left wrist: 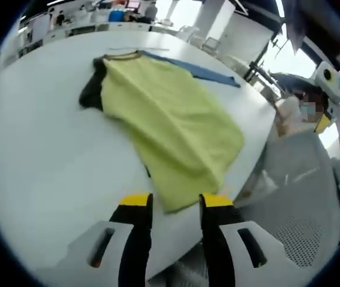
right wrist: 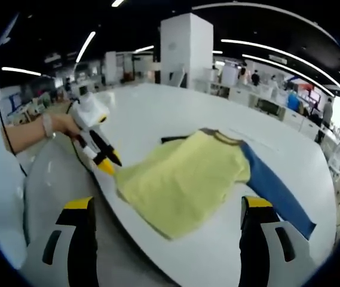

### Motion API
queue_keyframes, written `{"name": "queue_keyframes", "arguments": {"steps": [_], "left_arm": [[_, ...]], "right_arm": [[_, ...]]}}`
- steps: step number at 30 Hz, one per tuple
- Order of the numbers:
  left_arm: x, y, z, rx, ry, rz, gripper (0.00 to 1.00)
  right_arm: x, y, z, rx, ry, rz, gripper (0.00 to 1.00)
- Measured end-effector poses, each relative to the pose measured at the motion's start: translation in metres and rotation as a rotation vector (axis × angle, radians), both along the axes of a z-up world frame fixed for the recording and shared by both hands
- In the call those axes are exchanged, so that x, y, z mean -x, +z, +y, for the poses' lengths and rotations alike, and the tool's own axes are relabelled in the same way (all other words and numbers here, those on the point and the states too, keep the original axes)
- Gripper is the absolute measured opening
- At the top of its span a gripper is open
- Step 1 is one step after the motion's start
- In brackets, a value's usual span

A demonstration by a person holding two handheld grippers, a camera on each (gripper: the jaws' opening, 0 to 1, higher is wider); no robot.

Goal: Fold the garment on the visible template until the final outline fits inside the template.

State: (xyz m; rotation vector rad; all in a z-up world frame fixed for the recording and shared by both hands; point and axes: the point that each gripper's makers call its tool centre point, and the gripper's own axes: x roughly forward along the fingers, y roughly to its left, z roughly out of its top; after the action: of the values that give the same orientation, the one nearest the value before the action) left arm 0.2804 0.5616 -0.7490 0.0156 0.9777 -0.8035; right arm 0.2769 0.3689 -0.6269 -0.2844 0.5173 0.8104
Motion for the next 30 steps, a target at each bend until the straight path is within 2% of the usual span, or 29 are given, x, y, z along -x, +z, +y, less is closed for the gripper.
{"name": "queue_keyframes", "arguments": {"steps": [3,10,20,24,30], "left_arm": [[0.001,-0.001,-0.001,0.001,-0.003,0.007,0.31],[0.001,-0.005,0.001,-0.009,0.000,0.026,0.28],[0.002,-0.010,0.001,-0.018,-0.002,0.046,0.20],[0.001,-0.009,0.002,0.001,0.015,0.056,0.20],[0.000,-0.009,0.001,0.003,0.021,0.061,0.13]], "right_arm": [[-0.001,-0.002,0.004,0.011,0.018,-0.001,1.00],[0.000,-0.005,0.020,0.015,0.075,0.002,1.00],[0.000,-0.012,0.035,0.015,0.114,0.018,1.00],[0.001,-0.015,0.038,0.022,0.125,0.025,1.00],[0.001,-0.017,0.052,0.004,0.147,0.028,1.00]]}}
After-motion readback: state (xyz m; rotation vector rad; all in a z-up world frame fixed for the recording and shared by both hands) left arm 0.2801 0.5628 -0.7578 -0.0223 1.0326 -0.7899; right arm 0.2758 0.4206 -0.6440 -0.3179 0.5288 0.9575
